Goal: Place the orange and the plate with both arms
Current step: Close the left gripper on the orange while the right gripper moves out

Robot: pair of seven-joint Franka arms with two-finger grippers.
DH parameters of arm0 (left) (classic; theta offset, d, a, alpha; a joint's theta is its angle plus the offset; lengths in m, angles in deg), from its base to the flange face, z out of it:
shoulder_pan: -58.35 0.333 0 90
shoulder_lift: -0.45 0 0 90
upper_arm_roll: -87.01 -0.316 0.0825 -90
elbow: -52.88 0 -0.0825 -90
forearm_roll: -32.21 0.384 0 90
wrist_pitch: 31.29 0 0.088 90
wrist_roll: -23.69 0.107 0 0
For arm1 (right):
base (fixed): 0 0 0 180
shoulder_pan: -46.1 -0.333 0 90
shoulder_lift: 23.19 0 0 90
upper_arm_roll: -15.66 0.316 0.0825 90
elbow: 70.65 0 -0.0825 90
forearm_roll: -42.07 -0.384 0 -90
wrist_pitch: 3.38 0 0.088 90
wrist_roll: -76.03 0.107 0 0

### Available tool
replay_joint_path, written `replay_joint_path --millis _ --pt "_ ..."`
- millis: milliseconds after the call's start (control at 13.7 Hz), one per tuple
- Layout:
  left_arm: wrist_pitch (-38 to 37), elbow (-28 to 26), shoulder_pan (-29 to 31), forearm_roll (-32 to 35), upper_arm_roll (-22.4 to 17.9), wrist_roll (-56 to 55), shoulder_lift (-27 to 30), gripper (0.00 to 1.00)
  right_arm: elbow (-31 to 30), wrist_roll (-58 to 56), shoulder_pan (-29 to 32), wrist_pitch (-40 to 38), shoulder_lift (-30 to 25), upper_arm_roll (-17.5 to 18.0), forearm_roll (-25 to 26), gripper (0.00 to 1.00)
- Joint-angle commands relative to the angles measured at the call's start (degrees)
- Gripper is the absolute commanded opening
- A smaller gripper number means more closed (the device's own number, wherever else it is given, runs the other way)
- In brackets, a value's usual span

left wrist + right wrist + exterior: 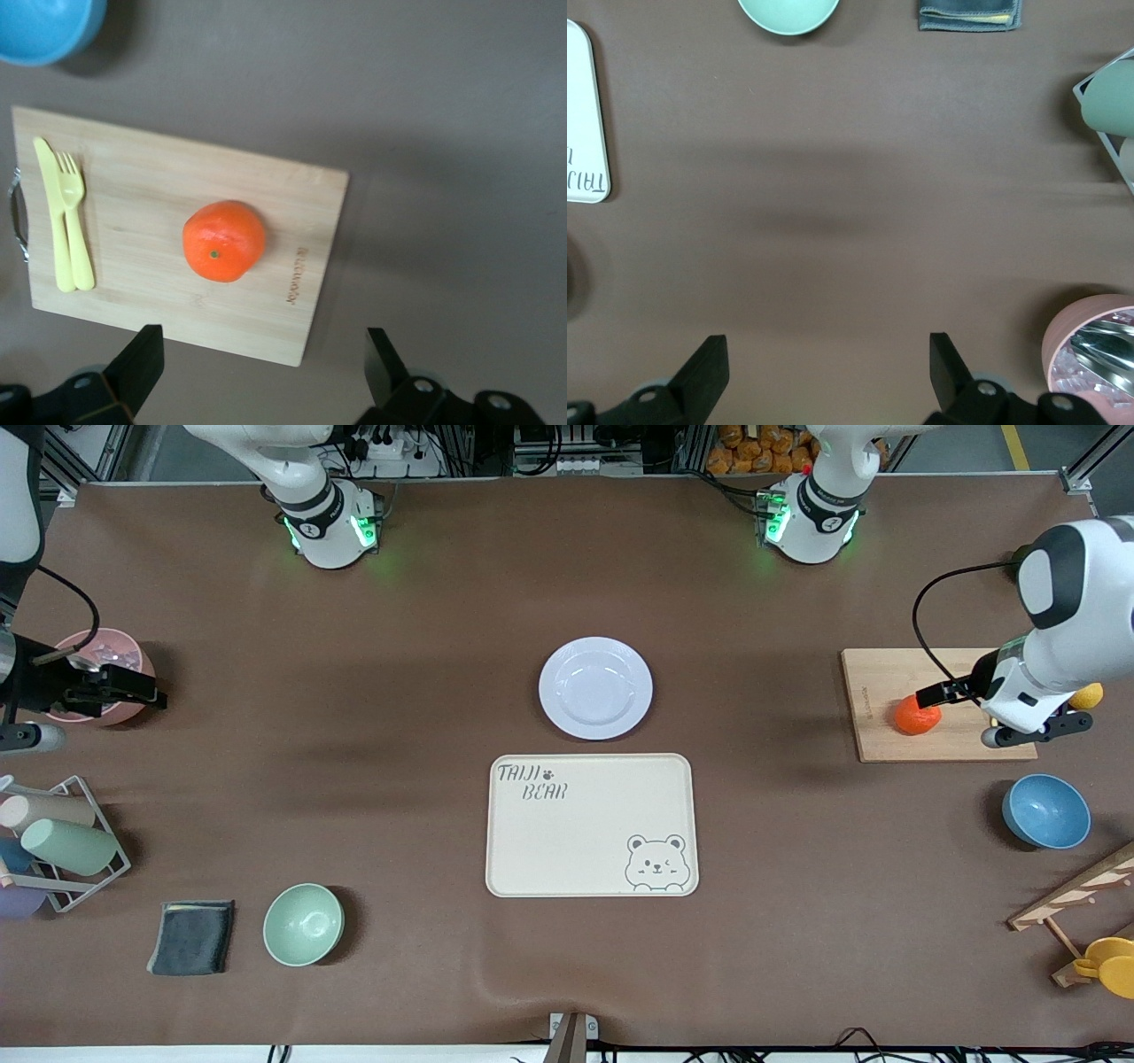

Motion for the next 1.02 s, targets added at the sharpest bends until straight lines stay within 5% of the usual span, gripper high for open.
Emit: replay_joint_path --millis 0,291,947 --pt "3.08 -1.75 3.32 1.02 0.55 1.24 -1.32 1.0 0.36 0.17 -0.03 0.09 0.33 0.32 -0.94 1.0" --pt "11.43 -5.0 6.58 1.02 0.55 5.0 -5.62 1.0 0.36 0.17 0.32 0.18 0.94 0.32 -1.91 1.0" --pt "14.6 -5.44 7.73 0.76 0.64 5.63 -11.43 1.0 -0.26 0.08 1.82 -1.66 3.58 0.41 -8.68 1.0"
